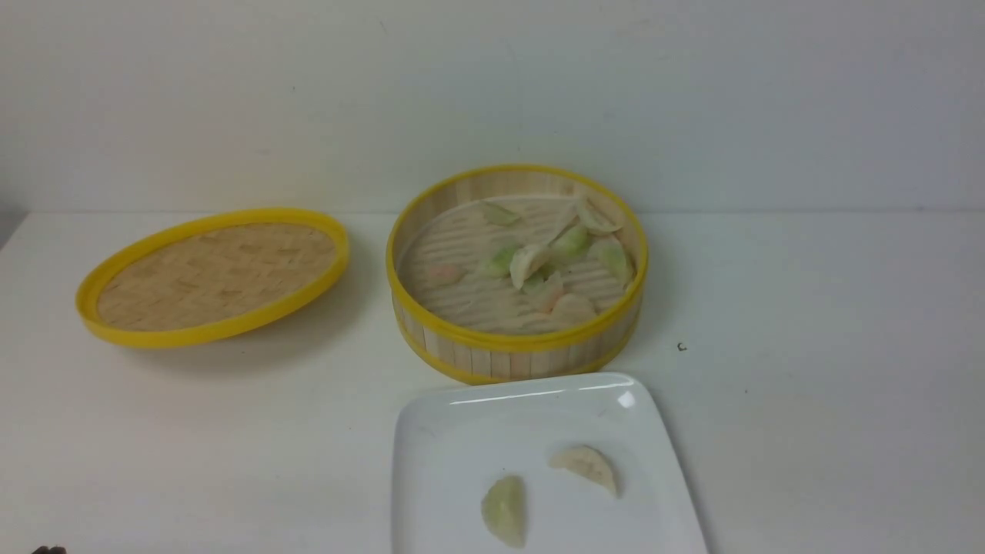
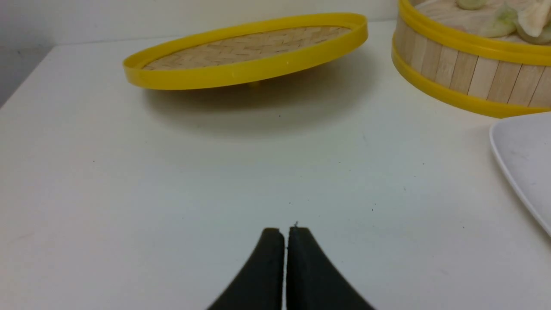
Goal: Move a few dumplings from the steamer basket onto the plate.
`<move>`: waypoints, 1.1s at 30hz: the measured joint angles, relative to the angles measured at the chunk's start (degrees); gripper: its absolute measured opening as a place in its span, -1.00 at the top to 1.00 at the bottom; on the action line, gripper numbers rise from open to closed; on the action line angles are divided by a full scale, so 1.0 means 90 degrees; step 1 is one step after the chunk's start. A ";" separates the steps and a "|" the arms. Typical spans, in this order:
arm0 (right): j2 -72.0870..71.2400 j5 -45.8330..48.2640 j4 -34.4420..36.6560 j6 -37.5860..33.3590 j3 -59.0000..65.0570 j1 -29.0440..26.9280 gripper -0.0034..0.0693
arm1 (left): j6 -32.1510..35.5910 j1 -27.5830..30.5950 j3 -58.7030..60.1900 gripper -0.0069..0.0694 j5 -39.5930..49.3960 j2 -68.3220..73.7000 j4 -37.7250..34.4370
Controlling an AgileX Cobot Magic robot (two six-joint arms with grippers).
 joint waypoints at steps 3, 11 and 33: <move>0.0000 -0.0008 -0.0024 -0.0034 0.0242 -0.0346 0.94 | 0.0000 0.0000 0.0000 0.83 0.0005 0.0000 0.0000; 0.0000 0.0006 -0.0249 -0.0047 0.1827 -0.2779 0.94 | 0.0000 0.0005 0.0000 0.83 0.0005 0.0000 0.0000; 0.0006 0.0061 -0.0360 -0.0047 0.2172 -0.3465 0.94 | -0.0002 0.0005 0.0000 0.83 0.0011 0.0000 0.0001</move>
